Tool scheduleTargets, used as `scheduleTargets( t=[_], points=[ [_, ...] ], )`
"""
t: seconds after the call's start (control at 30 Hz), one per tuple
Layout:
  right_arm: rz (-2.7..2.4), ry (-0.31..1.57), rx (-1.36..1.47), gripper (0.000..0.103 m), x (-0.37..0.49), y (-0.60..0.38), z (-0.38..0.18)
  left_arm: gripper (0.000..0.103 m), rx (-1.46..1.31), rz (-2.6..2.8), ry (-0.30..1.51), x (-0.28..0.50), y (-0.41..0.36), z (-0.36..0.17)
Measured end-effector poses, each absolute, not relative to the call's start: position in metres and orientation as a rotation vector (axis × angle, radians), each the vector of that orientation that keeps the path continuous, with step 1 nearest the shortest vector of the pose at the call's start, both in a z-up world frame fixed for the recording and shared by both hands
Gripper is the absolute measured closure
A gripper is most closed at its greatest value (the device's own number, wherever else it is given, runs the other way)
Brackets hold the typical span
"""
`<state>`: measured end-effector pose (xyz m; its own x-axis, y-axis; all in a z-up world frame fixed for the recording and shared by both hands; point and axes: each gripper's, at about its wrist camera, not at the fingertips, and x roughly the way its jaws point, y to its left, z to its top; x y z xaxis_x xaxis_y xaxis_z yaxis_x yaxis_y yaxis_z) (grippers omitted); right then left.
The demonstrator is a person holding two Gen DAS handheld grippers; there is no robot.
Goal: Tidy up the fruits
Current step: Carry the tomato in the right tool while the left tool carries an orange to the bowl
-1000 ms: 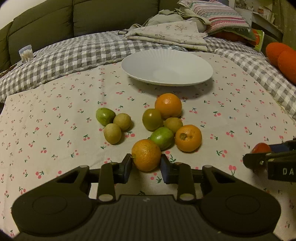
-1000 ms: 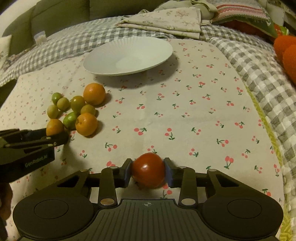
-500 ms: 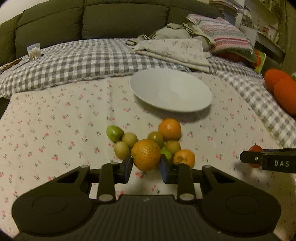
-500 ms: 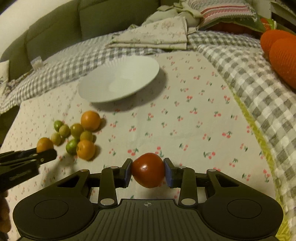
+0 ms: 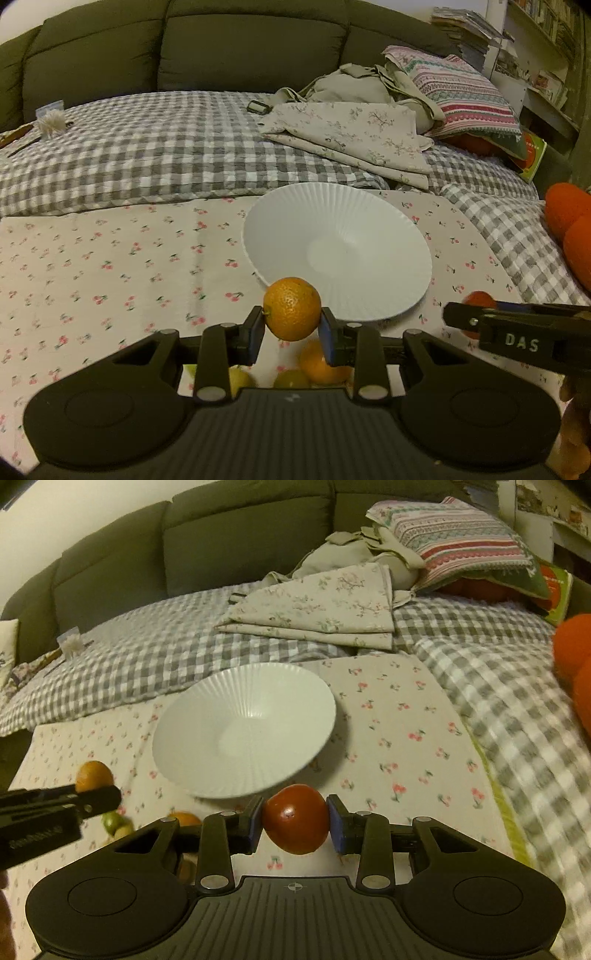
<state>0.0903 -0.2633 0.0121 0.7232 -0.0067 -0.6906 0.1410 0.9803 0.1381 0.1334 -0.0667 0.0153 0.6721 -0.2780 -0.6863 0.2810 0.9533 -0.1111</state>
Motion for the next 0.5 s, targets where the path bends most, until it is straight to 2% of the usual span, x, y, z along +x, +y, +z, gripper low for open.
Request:
scheduleTargets(
  t=[0.5],
  points=[
    [-0.059, 0.735, 0.186, 0.068, 0.141, -0.272, -0.007, 0.073, 0.063, -0.384, 0.672, 0.171, -0.094, -0.002]
  ],
)
